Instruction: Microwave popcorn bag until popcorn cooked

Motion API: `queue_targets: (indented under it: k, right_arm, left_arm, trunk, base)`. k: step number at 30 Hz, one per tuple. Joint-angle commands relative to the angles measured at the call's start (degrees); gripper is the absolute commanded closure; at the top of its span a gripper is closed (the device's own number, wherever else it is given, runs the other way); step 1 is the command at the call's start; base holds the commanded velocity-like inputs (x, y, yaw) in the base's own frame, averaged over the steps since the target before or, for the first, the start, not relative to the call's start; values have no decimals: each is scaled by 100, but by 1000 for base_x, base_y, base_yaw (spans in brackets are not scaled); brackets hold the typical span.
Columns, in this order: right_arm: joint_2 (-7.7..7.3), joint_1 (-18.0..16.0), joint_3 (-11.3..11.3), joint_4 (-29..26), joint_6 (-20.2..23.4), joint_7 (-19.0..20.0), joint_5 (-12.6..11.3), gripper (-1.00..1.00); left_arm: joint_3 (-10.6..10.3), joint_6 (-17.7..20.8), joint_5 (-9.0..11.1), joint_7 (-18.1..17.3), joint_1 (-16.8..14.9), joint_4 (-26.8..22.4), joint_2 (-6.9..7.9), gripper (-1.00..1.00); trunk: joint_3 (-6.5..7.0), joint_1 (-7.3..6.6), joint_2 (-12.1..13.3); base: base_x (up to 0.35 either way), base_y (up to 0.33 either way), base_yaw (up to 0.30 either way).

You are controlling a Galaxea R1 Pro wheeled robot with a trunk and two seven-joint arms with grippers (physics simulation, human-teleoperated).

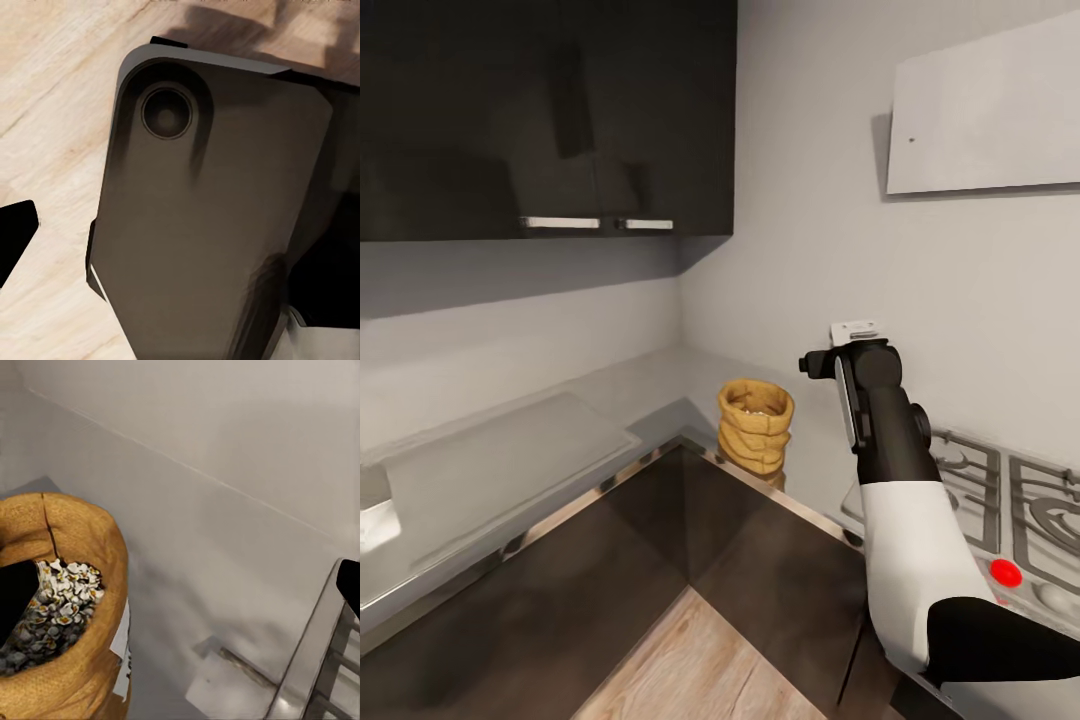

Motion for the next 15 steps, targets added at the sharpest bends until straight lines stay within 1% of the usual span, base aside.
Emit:
queue_targets:
  k: [1, 7, 10, 11, 13, 15]
  right_arm:
    - [6, -5, -10, -4, 19, 32, 32, -100]
    - [6, -5, -10, 23, 19, 37, 23, -100]
    - [6, -5, -16, 204, 19, 43, -6, -100]
    - [6, -5, -18, 409, 9, 46, -84, -100]
    - [6, -5, -19, 642, -195, 41, -201, -100]
    - [6, -5, -19, 751, -291, 38, -242, -100]
  left_arm:
    - [12, -12, 27, 1, -1, -2, -1, -100]
    - [9, -12, 27, 1, 0, -2, -1, -100]
    - [14, -12, 27, 1, 0, -2, -1, -100]
    - [16, -12, 27, 2, 0, -2, -1, -100]
    - [17, -12, 27, 6, 0, -2, -1, -100]
    - [16, -12, 27, 3, -1, -2, -1, -100]
  trunk:
    - [-7, 1, -5]
    - [-7, 1, -5]
    - [-7, 1, -5]
    - [-7, 1, -5]
    - [-7, 1, -5]
    - [-7, 1, -5]
  base:
    - [0, 147, 0]
    - [0, 145, 0]
    - [0, 51, 0]
    - [0, 11, 0]
    - [0, 5, 0]
    - [0, 2, 0]
